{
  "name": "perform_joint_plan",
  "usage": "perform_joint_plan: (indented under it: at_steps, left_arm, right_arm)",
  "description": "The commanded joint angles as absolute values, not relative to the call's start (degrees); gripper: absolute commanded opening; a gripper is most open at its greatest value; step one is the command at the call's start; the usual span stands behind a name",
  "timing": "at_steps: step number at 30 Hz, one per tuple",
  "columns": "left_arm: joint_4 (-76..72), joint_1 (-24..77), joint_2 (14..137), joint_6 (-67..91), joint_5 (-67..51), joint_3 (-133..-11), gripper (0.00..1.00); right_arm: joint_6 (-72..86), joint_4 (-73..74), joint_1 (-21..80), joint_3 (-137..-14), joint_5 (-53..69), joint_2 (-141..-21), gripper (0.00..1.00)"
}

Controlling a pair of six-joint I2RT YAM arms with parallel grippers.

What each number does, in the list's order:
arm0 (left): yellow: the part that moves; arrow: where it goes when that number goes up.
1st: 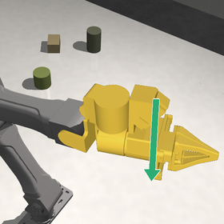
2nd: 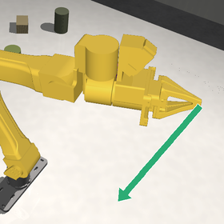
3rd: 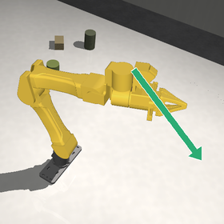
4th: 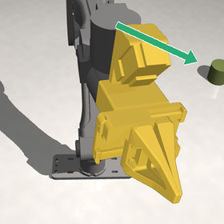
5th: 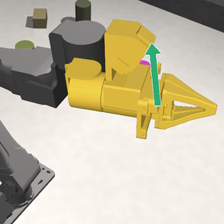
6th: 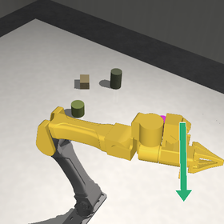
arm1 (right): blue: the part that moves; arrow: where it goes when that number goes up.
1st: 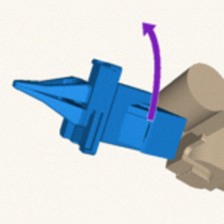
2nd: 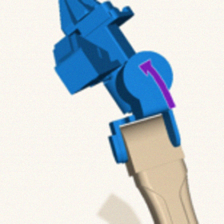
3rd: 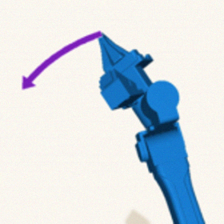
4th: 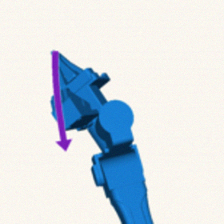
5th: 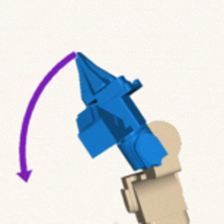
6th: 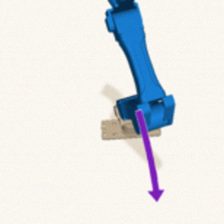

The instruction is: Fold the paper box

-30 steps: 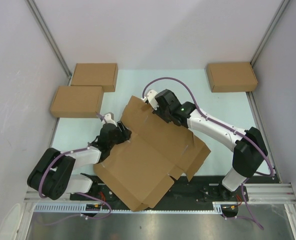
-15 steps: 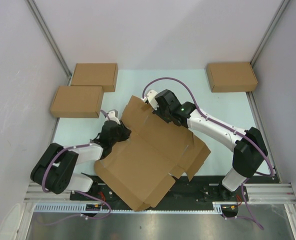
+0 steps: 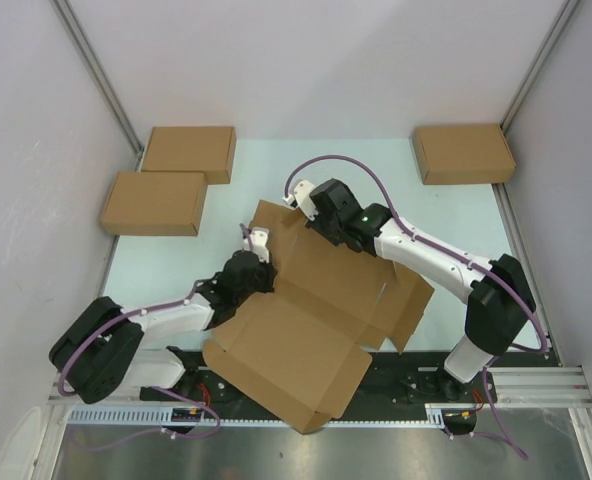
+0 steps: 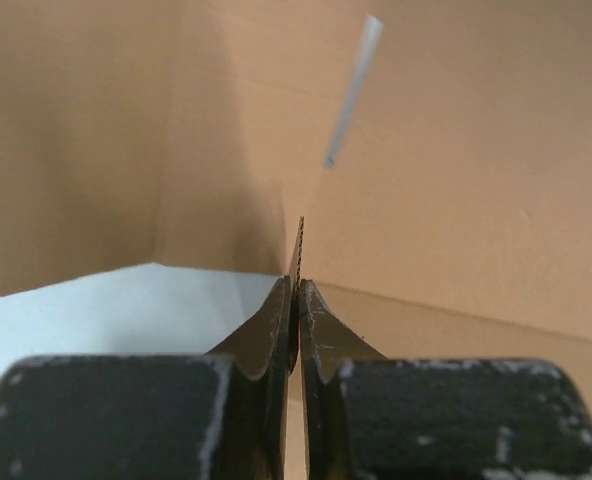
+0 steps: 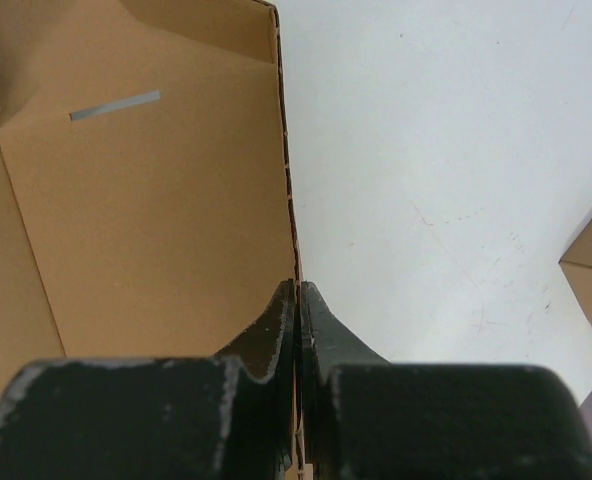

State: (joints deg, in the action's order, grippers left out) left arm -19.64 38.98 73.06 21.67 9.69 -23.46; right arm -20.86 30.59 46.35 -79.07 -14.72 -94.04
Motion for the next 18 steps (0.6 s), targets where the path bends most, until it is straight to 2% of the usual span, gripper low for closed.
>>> perform_joint_plan:
  at_steps: [1,8,18]
  left_arm:
    - [-15.1,45.6,74.2,12.4,17.6,-26.1,0.08]
    - [-14.9,55.6,78.6,7.5,24.3,-27.3,0.08]
    - [-9.1,67.6,91.5,5.1,35.4,-33.7,0.04]
  right_arm:
    - [-20.4,31.1,47.0,-79.5,-14.4,-91.8,0.0]
    - [-20.5,31.5,47.0,-79.5,-15.6,-90.9,0.0]
    - [-20.6,32.3,47.1,-79.1,-15.6,-89.8,0.0]
